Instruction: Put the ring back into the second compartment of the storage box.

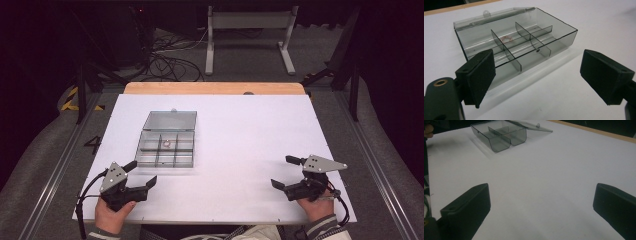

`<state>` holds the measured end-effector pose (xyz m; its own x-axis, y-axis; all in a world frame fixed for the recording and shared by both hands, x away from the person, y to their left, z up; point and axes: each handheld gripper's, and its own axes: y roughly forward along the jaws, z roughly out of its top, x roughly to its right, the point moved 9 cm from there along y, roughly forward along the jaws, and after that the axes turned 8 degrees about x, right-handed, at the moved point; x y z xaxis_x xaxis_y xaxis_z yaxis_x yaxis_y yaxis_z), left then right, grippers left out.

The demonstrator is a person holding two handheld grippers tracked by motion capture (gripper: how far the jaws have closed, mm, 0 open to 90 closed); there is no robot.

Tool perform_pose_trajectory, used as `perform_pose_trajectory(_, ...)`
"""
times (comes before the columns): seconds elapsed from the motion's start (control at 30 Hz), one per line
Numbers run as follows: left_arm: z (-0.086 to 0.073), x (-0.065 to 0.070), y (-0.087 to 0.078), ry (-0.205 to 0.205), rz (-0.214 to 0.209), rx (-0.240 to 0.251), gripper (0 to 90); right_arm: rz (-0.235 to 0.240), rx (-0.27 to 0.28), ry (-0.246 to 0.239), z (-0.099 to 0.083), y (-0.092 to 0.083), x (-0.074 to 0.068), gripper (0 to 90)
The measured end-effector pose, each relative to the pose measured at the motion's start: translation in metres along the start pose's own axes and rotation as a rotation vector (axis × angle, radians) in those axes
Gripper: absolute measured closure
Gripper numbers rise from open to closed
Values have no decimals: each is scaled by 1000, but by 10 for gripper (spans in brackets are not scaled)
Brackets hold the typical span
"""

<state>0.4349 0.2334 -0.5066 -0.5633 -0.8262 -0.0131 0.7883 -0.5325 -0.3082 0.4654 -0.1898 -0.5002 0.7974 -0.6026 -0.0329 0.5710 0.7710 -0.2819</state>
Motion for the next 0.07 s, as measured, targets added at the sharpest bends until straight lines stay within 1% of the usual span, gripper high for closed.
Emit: perform_pose_trajectory(0.07,0,0,0,3,-2,1,133,1,0,-2,0,0,0,18)
